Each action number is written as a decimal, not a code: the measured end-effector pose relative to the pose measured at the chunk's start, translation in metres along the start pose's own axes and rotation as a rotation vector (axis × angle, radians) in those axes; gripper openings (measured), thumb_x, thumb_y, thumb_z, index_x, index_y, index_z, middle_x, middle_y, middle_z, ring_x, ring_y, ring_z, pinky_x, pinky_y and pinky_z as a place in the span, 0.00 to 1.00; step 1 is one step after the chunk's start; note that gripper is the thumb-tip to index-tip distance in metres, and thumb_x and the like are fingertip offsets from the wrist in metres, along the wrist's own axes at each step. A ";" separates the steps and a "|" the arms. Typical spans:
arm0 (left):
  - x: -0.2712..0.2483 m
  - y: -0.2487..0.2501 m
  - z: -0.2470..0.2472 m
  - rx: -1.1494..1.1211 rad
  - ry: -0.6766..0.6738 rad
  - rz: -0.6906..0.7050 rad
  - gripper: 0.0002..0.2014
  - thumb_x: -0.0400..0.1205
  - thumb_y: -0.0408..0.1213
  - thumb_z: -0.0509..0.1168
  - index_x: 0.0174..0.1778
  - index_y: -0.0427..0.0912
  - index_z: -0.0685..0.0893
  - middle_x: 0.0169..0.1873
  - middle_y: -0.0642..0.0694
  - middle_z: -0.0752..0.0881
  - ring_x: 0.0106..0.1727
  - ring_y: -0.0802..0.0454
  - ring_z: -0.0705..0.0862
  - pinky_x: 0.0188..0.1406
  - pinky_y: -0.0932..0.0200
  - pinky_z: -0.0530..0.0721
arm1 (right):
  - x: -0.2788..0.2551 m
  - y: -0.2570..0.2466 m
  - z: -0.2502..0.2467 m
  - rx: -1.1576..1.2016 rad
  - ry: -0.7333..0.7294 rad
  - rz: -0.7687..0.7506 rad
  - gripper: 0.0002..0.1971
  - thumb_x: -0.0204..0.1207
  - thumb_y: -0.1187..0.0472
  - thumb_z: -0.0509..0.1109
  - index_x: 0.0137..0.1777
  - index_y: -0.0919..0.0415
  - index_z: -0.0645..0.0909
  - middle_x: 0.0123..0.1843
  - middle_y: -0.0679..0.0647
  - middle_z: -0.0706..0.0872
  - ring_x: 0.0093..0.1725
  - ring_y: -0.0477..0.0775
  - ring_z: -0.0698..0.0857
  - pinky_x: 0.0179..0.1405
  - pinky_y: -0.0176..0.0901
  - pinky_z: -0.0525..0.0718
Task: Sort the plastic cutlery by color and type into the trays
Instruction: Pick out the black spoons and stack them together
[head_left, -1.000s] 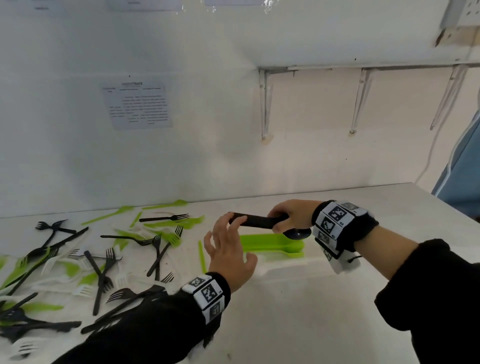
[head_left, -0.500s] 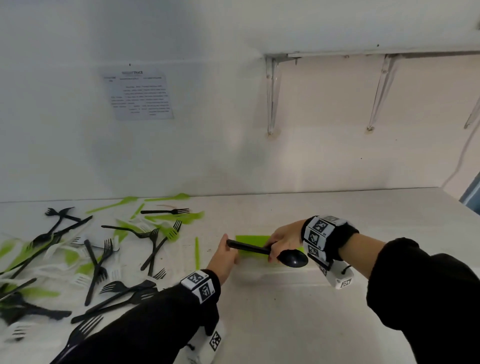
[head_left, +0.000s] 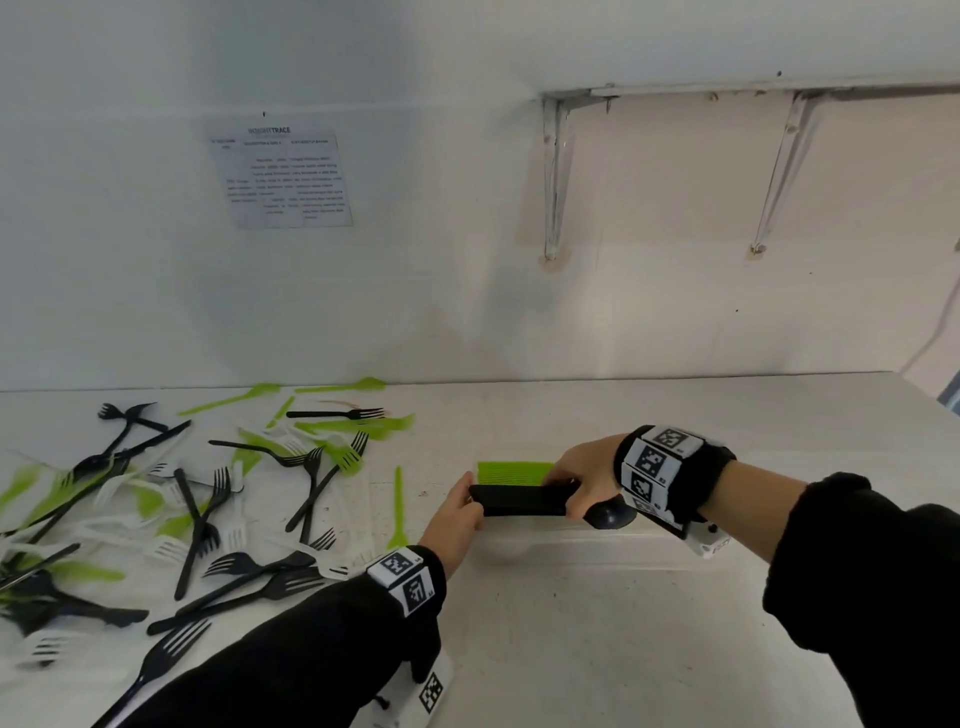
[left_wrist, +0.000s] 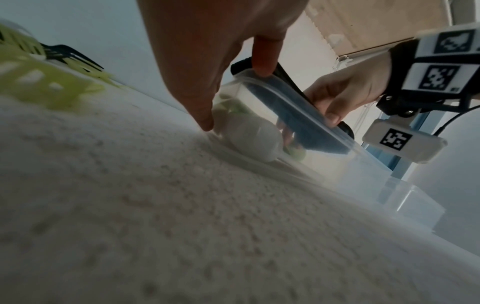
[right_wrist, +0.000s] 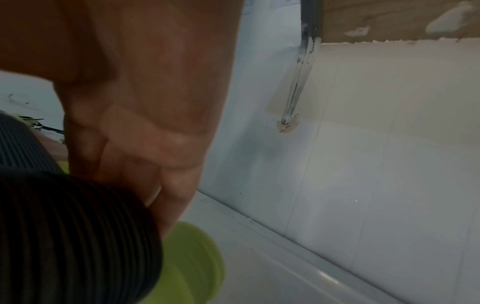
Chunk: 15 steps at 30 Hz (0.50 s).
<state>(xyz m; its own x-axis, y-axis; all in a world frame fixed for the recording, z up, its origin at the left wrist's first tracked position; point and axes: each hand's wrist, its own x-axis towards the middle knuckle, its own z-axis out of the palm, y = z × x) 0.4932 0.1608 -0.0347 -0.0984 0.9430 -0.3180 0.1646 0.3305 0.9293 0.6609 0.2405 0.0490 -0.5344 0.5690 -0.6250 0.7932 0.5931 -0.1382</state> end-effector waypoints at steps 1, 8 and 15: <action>0.001 -0.001 0.000 -0.023 -0.018 0.007 0.27 0.76 0.28 0.52 0.72 0.49 0.70 0.70 0.46 0.75 0.72 0.48 0.72 0.75 0.53 0.70 | -0.001 0.000 0.001 -0.006 -0.006 0.000 0.19 0.75 0.57 0.66 0.66 0.56 0.78 0.53 0.54 0.85 0.48 0.53 0.80 0.49 0.43 0.79; 0.012 -0.008 -0.002 -0.096 -0.086 0.060 0.28 0.76 0.25 0.51 0.71 0.50 0.73 0.65 0.52 0.81 0.66 0.55 0.78 0.67 0.60 0.74 | 0.001 -0.001 0.011 -0.061 0.056 -0.012 0.23 0.76 0.61 0.67 0.72 0.58 0.74 0.56 0.56 0.80 0.56 0.57 0.80 0.47 0.42 0.75; 0.006 -0.004 0.004 -0.016 -0.019 -0.027 0.32 0.82 0.29 0.49 0.83 0.46 0.48 0.81 0.48 0.57 0.81 0.48 0.58 0.81 0.48 0.59 | 0.005 -0.001 0.021 -0.083 0.180 -0.026 0.26 0.75 0.58 0.71 0.73 0.60 0.73 0.68 0.58 0.79 0.66 0.57 0.78 0.55 0.37 0.73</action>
<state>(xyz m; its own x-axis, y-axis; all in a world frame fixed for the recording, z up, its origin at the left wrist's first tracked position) 0.4959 0.1655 -0.0415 -0.0843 0.9343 -0.3463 0.1466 0.3554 0.9231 0.6639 0.2308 0.0302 -0.6042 0.6412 -0.4731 0.7556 0.6496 -0.0846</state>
